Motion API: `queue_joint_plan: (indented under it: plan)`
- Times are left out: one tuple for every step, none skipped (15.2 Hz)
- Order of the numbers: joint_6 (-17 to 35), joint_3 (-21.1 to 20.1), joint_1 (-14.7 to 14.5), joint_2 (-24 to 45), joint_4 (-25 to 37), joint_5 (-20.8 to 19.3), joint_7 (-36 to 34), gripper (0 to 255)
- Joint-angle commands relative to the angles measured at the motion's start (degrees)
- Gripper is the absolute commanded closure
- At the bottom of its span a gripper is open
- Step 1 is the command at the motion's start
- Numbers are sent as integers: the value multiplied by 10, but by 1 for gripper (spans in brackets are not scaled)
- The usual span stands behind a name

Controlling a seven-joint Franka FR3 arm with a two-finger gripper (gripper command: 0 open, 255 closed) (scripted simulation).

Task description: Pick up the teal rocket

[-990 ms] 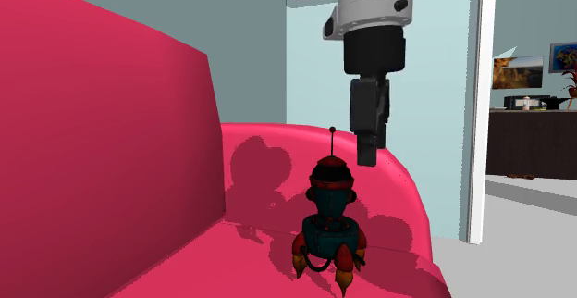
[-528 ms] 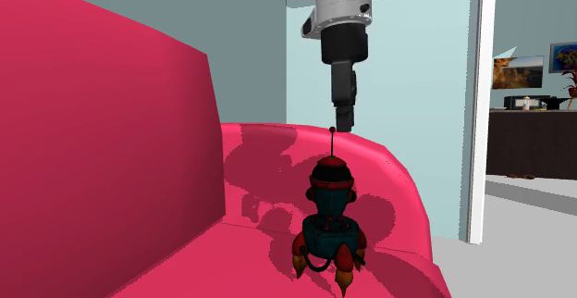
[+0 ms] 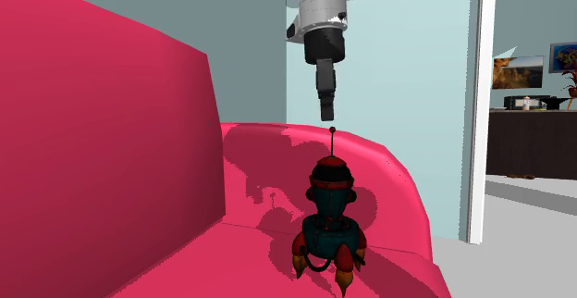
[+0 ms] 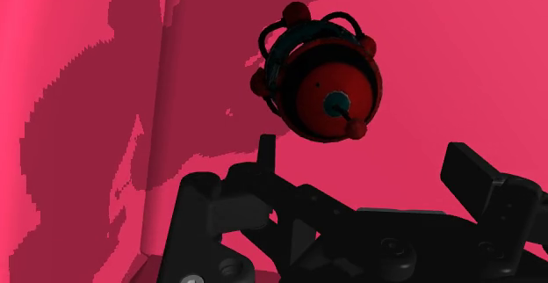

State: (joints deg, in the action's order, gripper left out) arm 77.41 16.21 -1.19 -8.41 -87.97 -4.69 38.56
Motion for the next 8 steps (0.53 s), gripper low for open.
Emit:
queue_joint_plan:
  plan:
    - [16, 0, 0, -6, -22, -1, 0, 0]
    - [24, -1, 0, -10, -34, -2, -2, 0]
    - [33, -1, 0, -13, -46, -3, -3, 0]
    - [46, -1, 0, -19, -64, -4, -4, 0]
    - [46, -2, 0, -19, -64, -4, -4, 0]
    - [46, -1, 0, -19, -64, -4, -4, 0]
    - [46, -2, 0, -19, -64, -4, -5, 255]
    - [46, -2, 0, -19, -64, -4, -5, 255]
